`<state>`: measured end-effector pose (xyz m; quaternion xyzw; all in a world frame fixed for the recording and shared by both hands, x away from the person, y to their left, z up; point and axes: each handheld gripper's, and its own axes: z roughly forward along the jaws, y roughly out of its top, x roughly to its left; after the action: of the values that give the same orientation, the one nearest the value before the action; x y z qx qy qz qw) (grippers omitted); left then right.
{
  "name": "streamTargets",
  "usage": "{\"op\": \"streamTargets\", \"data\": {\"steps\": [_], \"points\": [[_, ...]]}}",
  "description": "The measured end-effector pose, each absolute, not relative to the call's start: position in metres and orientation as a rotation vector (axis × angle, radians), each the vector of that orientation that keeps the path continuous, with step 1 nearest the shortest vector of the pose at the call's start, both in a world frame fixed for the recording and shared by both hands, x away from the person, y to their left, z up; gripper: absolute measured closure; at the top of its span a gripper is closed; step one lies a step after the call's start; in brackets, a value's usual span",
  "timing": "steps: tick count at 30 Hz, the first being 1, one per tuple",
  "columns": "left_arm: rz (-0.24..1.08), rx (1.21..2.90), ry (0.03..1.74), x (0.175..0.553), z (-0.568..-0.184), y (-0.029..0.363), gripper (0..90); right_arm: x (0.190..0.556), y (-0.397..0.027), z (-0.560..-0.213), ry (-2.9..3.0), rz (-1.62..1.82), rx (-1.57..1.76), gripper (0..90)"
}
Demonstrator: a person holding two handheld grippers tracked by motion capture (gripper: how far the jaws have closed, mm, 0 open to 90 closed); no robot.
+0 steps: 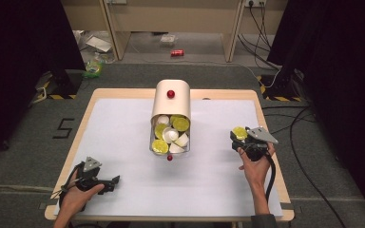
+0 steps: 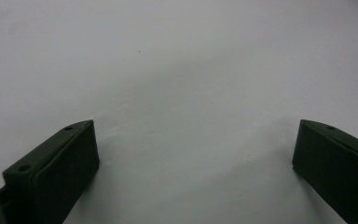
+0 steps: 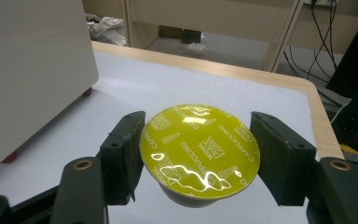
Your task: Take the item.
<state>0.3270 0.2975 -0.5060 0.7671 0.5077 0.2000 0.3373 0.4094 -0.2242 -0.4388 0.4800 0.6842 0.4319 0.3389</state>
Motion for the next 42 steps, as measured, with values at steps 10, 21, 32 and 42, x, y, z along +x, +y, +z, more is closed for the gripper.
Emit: {"op": "streamTargets", "data": {"steps": [10,21,32,42], "points": [[0.521,1.999,1.323,0.327,-0.506,0.298,0.0,0.413,-0.230,-0.450,1.788,1.105,1.292,38.3],[0.521,1.998,1.324,0.327,-0.506,0.298,0.0,0.417,-0.229,-0.456,1.815,1.064,1.299,38.2],[0.521,1.999,1.323,0.327,-0.506,0.298,0.0,0.420,-0.227,-0.466,1.844,1.035,1.310,38.2],[0.521,1.999,1.323,0.327,-0.506,0.298,0.0,0.423,-0.230,-0.474,1.851,1.017,1.341,38.2]]}}
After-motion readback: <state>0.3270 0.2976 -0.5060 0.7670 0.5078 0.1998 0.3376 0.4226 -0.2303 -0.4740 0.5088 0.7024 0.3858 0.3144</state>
